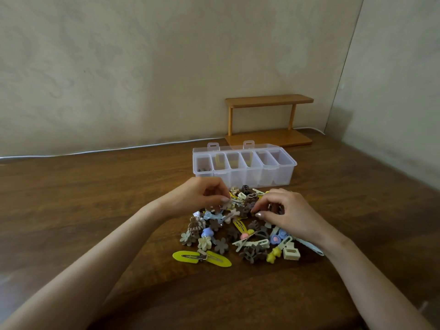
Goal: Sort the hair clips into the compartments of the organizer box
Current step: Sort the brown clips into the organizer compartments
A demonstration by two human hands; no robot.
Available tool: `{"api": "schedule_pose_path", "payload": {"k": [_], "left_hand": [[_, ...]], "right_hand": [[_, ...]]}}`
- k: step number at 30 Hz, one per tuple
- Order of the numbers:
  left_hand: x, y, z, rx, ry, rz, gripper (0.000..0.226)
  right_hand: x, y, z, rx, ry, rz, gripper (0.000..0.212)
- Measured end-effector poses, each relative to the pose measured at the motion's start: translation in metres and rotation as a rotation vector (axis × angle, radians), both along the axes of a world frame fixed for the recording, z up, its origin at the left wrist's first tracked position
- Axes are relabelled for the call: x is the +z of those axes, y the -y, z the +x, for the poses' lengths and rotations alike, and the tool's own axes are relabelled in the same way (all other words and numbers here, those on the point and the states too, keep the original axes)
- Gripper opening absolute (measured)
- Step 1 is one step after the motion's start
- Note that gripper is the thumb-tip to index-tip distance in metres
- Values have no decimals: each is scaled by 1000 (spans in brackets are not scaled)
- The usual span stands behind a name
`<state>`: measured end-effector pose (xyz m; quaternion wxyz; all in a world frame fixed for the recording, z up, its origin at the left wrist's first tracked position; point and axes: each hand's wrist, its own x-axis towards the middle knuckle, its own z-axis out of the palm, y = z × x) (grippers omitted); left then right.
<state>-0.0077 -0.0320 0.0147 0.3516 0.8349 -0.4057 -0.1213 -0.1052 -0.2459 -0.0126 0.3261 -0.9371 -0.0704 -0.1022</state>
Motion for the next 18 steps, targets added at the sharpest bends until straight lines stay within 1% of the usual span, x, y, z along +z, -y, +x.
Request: {"api": "schedule_pose_path", "payload": {"k": [3,5,8,11,13,16,18], "left_hand": [[5,-4,6,73,58,-40,12],[9,-8,12,166,90,-113,15],[14,-12,21,318,127,-245,22],[13,-12,30,390,166,-271,22],[12,-9,37,430,170,-302,19],[13,2,47,464,187,-324,20],[14,10,54,468,197,-321,22]], "right_hand": [[2,-5,-1,43,28,61,11],[4,-10,-2,87,27,99,13],[6,-15,0,124,19,64,13],[10,-16,4,126,24,34,13],[16,-15,6,153,-24,29,13],[27,-18,9,224,-147,-18,15],[32,-21,13,262,-177,-57,16]]}}
